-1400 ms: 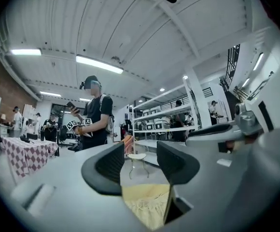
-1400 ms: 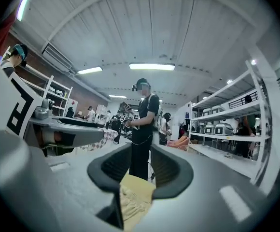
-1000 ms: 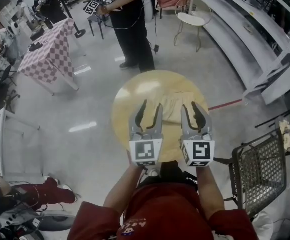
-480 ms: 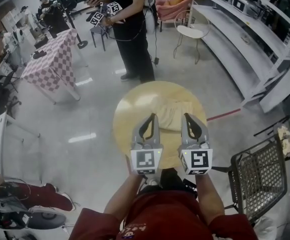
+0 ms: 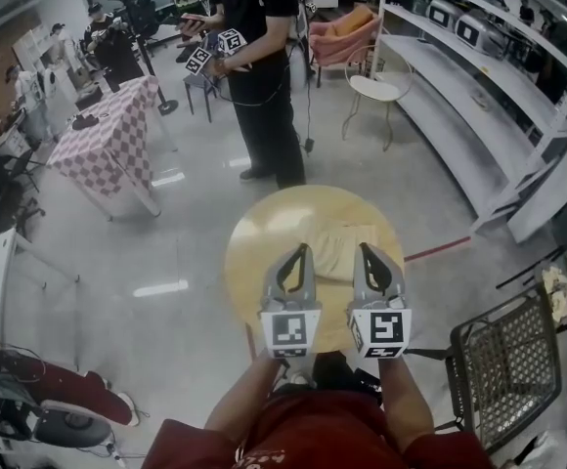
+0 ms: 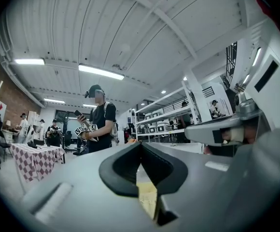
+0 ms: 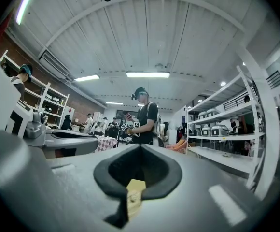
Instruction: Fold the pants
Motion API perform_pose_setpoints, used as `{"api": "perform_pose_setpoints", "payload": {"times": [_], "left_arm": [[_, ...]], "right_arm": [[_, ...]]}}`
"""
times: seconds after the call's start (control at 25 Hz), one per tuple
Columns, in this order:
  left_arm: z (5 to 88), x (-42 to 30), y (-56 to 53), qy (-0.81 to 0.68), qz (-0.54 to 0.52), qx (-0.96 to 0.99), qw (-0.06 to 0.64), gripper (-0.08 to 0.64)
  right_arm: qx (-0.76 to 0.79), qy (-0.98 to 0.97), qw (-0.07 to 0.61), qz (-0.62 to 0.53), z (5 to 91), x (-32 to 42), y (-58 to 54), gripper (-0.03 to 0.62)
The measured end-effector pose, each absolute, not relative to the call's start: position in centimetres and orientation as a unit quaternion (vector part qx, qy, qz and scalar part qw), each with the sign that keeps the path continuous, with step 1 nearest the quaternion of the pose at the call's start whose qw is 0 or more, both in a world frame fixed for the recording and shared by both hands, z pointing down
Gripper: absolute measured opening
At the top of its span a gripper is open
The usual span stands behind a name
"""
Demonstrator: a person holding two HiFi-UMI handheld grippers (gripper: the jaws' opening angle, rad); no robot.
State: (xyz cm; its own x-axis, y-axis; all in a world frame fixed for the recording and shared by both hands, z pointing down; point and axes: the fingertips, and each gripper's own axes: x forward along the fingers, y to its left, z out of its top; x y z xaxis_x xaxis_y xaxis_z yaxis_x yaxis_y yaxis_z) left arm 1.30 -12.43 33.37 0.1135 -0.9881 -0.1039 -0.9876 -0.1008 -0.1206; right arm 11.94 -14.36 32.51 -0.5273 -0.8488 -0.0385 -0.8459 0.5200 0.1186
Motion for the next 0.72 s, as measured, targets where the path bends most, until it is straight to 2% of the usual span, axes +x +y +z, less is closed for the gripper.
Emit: {"api": "perform_pose_setpoints", "payload": {"times": [0.72], "left_arm": [[32.7, 1.5, -12.7, 0.661, 0.008, -0.746, 0.072, 0.006]], "right_arm": [[0.494, -0.867, 0.013, -0.063, 32.2, 12.3, -15.1, 0.0]]}}
